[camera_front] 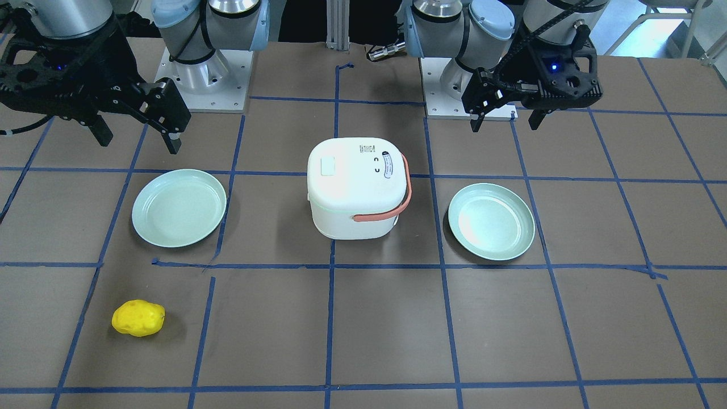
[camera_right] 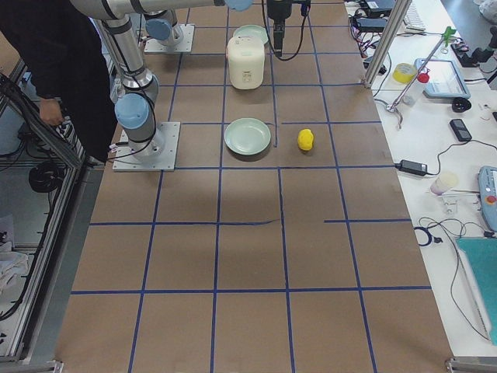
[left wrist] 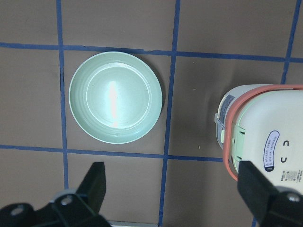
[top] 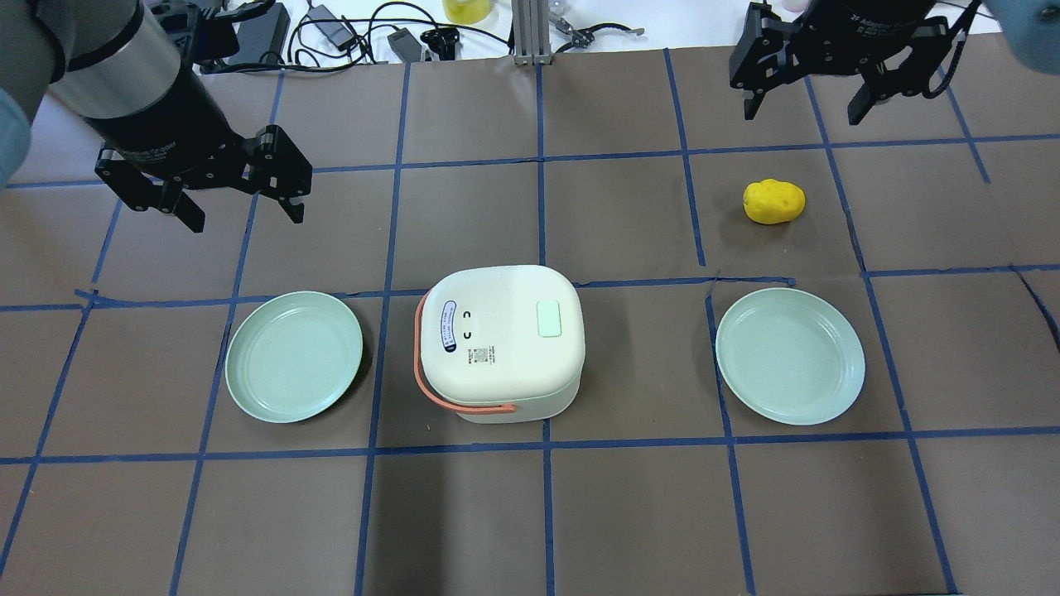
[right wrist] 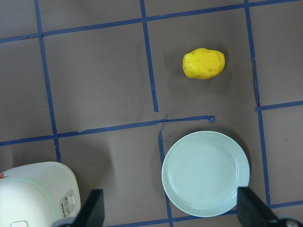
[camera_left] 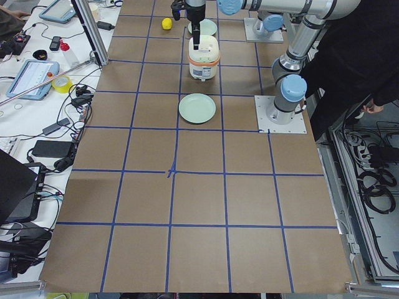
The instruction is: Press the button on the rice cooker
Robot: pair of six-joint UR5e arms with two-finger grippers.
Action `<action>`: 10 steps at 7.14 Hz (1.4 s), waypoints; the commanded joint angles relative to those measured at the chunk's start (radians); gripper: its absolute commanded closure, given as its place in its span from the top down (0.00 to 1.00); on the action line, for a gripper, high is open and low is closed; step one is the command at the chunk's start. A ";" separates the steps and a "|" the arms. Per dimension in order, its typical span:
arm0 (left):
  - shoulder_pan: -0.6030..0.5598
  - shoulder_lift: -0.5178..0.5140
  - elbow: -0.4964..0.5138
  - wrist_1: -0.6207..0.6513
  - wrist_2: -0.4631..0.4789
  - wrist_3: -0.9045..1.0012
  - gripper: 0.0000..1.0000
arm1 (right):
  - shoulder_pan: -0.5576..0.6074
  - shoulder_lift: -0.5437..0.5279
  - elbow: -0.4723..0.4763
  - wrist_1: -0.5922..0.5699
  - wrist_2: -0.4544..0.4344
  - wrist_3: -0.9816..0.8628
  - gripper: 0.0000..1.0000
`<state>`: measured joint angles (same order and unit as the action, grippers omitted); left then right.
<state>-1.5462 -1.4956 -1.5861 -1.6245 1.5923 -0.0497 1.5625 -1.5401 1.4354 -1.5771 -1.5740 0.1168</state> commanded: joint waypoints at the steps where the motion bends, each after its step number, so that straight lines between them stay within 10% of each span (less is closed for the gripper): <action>1: 0.000 0.000 0.000 0.000 0.000 0.001 1.00 | 0.001 0.000 0.000 0.000 0.003 0.000 1.00; 10: 0.000 0.000 0.000 0.000 0.000 0.001 1.00 | 0.011 0.006 0.003 -0.004 0.022 -0.062 1.00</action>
<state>-1.5463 -1.4956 -1.5861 -1.6245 1.5923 -0.0496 1.5675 -1.5349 1.4382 -1.5777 -1.5509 0.0580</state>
